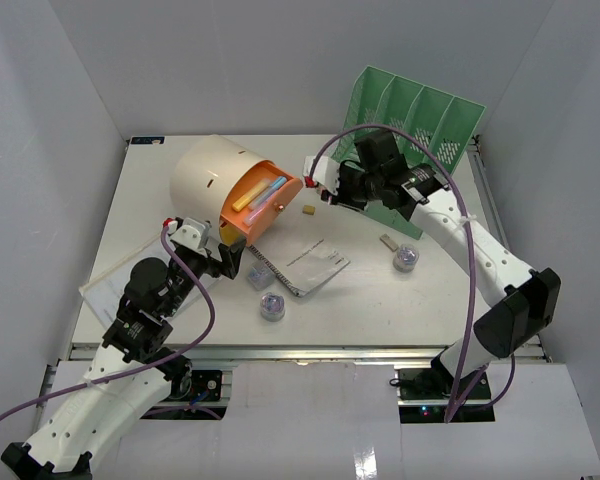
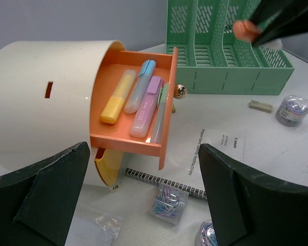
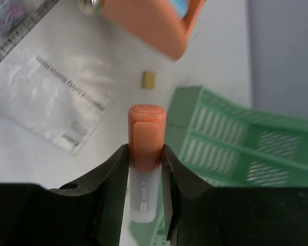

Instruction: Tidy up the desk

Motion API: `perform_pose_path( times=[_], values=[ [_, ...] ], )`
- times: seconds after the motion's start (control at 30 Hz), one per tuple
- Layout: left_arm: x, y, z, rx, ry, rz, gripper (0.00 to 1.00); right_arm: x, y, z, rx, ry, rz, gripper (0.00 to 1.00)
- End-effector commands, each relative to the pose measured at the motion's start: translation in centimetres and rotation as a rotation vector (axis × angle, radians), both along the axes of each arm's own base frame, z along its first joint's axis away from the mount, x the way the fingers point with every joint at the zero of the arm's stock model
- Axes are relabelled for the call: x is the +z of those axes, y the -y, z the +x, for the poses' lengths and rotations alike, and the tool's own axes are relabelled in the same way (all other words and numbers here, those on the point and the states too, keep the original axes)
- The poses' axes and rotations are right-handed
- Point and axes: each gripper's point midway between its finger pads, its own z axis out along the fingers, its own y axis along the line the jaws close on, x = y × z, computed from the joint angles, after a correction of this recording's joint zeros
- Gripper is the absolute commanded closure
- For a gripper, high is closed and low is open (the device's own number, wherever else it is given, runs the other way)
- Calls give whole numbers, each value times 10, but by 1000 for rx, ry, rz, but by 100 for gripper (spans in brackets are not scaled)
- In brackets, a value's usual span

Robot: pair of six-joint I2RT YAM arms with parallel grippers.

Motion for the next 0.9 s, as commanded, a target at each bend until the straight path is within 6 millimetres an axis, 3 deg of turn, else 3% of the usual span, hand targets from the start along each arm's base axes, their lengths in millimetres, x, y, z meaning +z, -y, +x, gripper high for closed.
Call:
perform_pose_path(
  times=[0.0, 0.1, 0.2, 0.43, 0.5, 0.57, 0.87],
  values=[
    [-1, -1, 2, 8, 3, -3, 2, 85, -54, 12, 221, 343, 41, 92],
    [-2, -3, 2, 18, 5, -3, 2, 120, -90, 14, 291, 464, 70, 92],
    [-2, -4, 3, 26, 8, -2, 2, 138, -125, 6, 371, 568, 83, 92],
    [1, -8, 2, 41, 23, -5, 2, 140, -193, 3, 449, 665, 109, 92],
    [1, -9, 2, 43, 25, -6, 2, 140, -201, 2, 450, 671, 117, 92],
    [3, -9, 1, 43, 31, -9, 2, 127, -209, 7, 439, 643, 121, 92],
    [9, -12, -3, 45, 53, -23, 2, 78, -203, 13, 402, 565, 47, 77]
  ],
)
